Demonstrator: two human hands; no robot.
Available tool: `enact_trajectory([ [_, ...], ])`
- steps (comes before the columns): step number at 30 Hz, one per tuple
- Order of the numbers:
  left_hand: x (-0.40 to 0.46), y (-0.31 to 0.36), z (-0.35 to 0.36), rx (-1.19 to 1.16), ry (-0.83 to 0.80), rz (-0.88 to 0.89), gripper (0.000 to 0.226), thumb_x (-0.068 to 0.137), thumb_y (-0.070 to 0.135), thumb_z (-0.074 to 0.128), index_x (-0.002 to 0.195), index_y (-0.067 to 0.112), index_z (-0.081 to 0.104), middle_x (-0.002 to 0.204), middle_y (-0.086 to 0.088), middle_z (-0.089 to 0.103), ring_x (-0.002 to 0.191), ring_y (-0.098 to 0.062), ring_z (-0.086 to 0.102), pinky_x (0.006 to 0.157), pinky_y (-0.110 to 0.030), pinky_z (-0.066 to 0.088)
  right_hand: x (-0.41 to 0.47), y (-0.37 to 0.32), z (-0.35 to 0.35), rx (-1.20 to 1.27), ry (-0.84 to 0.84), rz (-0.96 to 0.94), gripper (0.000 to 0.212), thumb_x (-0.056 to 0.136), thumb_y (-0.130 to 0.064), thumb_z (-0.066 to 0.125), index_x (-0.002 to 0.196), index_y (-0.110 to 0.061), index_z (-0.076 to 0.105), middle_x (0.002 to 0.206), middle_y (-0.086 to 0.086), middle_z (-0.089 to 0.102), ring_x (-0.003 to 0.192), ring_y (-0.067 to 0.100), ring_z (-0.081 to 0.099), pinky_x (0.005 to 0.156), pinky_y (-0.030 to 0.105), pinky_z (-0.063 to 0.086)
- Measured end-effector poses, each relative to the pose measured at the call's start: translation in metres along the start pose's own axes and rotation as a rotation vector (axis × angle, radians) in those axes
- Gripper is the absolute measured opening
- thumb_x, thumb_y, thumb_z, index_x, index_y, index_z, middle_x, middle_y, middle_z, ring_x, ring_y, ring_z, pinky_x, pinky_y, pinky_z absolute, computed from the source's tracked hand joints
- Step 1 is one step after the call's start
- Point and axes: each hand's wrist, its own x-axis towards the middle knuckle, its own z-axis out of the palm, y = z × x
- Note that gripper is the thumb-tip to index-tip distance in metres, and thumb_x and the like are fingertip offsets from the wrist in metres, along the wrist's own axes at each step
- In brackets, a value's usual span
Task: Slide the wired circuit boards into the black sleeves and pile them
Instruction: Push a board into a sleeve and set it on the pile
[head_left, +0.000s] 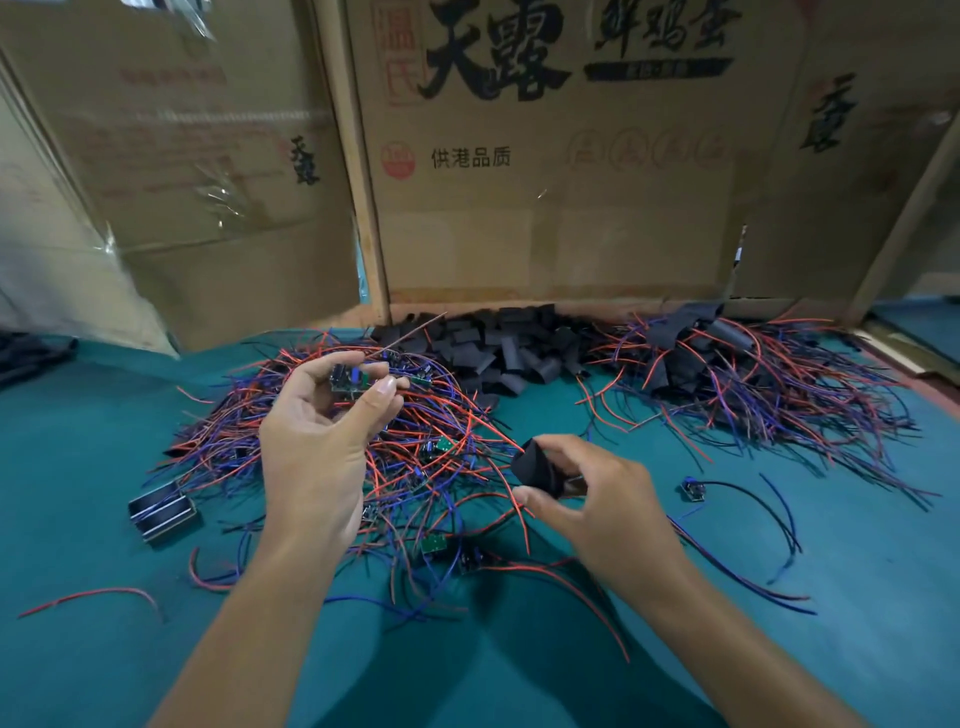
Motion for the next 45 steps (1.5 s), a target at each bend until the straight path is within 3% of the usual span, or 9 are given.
enact_trajectory([
  [4,-0.003,0.001,0.003,0.005,-0.027,0.017,0.032,0.078,0.002,0.072,0.109,0.008,0.063,0.097,-0.01,0.071,0.089,-0.024,0.072,0.077,-0.024,0.057,-0.001,-0.002,0.002,0.028,0.03,0.009,0.03,0.075,-0.023,0.083,0.101,-0.025,0.068,0.081,-0.042,0.06,0.082,-0.008,0.062,0.073,0.003,0.043],
  [8,-0.004,0.002,0.005,0.016,-0.021,0.054,0.03,0.081,-0.001,0.071,0.108,0.009,0.063,0.099,-0.011,0.071,0.086,-0.021,0.073,0.075,-0.023,0.058,-0.001,-0.002,0.002,0.023,0.069,0.04,0.026,0.074,-0.023,0.084,0.096,-0.026,0.069,0.074,-0.035,0.063,0.071,-0.004,0.063,0.067,0.011,0.049],
  [14,-0.004,0.005,0.004,0.048,0.011,0.136,0.029,0.082,-0.001,0.072,0.107,0.011,0.064,0.098,-0.008,0.072,0.083,-0.019,0.073,0.077,-0.023,0.057,-0.003,-0.005,0.003,0.034,0.043,0.043,0.027,0.073,-0.022,0.084,0.095,-0.025,0.07,0.075,-0.05,0.055,0.068,-0.012,0.061,0.064,0.0,0.042],
  [24,-0.008,0.006,0.007,0.025,-0.079,0.119,0.032,0.076,0.008,0.074,0.106,0.013,0.065,0.104,-0.012,0.071,0.087,-0.026,0.07,0.078,-0.025,0.058,-0.002,-0.008,-0.001,0.086,0.073,0.11,0.025,0.074,-0.029,0.084,0.096,-0.026,0.073,0.077,-0.032,0.066,0.062,0.003,0.065,0.066,0.016,0.052],
  [27,-0.009,0.005,0.007,0.013,-0.096,0.1,0.033,0.076,0.007,0.073,0.107,0.012,0.065,0.104,-0.012,0.071,0.088,-0.03,0.068,0.078,-0.024,0.057,-0.001,-0.008,-0.001,0.084,0.083,0.118,0.025,0.074,-0.027,0.085,0.096,-0.025,0.073,0.074,-0.036,0.064,0.062,0.001,0.065,0.065,0.014,0.052],
  [30,-0.009,0.005,0.007,0.014,-0.11,0.095,0.032,0.077,0.006,0.072,0.107,0.012,0.065,0.104,-0.013,0.07,0.088,-0.03,0.067,0.078,-0.024,0.057,-0.001,-0.007,-0.001,0.075,0.074,0.124,0.027,0.074,-0.027,0.084,0.098,-0.025,0.073,0.069,-0.03,0.064,0.064,0.002,0.066,0.069,0.017,0.053],
  [33,-0.009,0.005,0.007,0.012,-0.106,0.088,0.032,0.076,0.006,0.072,0.107,0.013,0.065,0.104,-0.012,0.07,0.087,-0.028,0.068,0.078,-0.024,0.058,-0.002,-0.007,-0.002,0.066,0.068,0.107,0.03,0.075,-0.026,0.084,0.101,-0.025,0.071,0.07,-0.034,0.06,0.073,-0.004,0.066,0.071,0.008,0.049],
  [38,-0.011,0.005,0.01,0.018,-0.124,0.09,0.034,0.075,0.006,0.072,0.108,0.011,0.064,0.101,-0.008,0.073,0.082,-0.021,0.071,0.077,-0.024,0.058,-0.003,-0.008,-0.002,0.048,0.052,0.04,0.031,0.078,-0.026,0.08,0.106,-0.029,0.066,0.087,-0.024,0.069,0.085,-0.005,0.065,0.081,0.019,0.05],
  [45,-0.033,-0.014,0.026,0.027,-0.249,0.004,0.026,0.083,0.014,0.071,0.109,0.012,0.069,0.112,-0.01,0.073,0.091,-0.027,0.074,0.077,-0.029,0.06,-0.003,-0.014,-0.002,-0.021,0.076,-0.071,0.036,0.081,-0.037,0.069,0.116,-0.03,0.061,0.102,-0.016,0.067,0.095,0.005,0.062,0.085,0.029,0.05],
])
